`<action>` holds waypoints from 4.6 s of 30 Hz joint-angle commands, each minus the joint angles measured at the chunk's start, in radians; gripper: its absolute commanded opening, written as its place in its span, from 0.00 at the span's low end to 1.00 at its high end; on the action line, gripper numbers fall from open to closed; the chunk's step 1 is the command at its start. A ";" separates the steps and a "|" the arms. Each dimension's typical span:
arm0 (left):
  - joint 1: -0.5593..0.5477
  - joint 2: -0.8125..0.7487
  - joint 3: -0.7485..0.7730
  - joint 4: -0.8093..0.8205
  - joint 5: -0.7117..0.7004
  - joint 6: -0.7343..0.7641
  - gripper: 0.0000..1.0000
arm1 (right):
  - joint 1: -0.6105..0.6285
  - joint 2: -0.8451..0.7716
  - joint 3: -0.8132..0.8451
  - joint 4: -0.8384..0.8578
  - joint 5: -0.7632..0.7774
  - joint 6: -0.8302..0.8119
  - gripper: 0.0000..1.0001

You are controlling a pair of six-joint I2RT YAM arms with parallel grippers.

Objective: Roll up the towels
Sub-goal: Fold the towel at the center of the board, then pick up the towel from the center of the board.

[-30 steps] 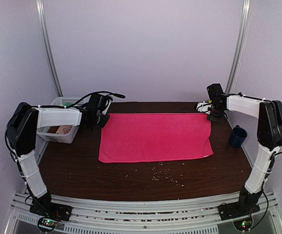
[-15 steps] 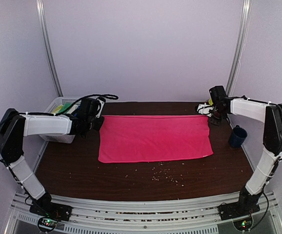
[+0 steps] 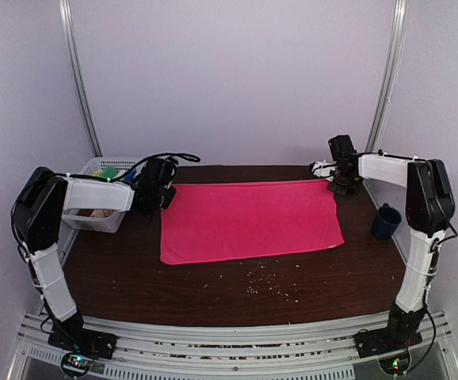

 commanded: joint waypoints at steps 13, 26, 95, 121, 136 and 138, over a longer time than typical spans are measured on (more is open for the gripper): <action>0.008 -0.005 0.030 0.076 -0.137 0.049 0.00 | 0.045 0.133 0.192 -0.294 0.099 -0.110 0.00; -0.042 -0.201 -0.216 0.101 -0.044 0.006 0.00 | 0.089 -0.049 -0.017 -0.320 0.073 -0.134 0.00; -0.257 -0.323 -0.350 -0.454 0.149 -0.296 0.00 | 0.213 -0.268 -0.482 -0.244 0.150 -0.016 0.00; -0.260 -0.410 -0.277 -0.489 0.051 -0.335 0.37 | 0.130 -0.375 -0.337 -0.472 -0.077 0.044 0.61; -0.154 -0.116 -0.190 -0.305 0.134 -0.292 0.36 | -0.002 -0.178 -0.214 -0.239 -0.510 0.383 0.48; -0.150 -0.079 -0.190 -0.310 0.113 -0.297 0.35 | -0.013 -0.151 -0.216 -0.215 -0.549 0.419 0.44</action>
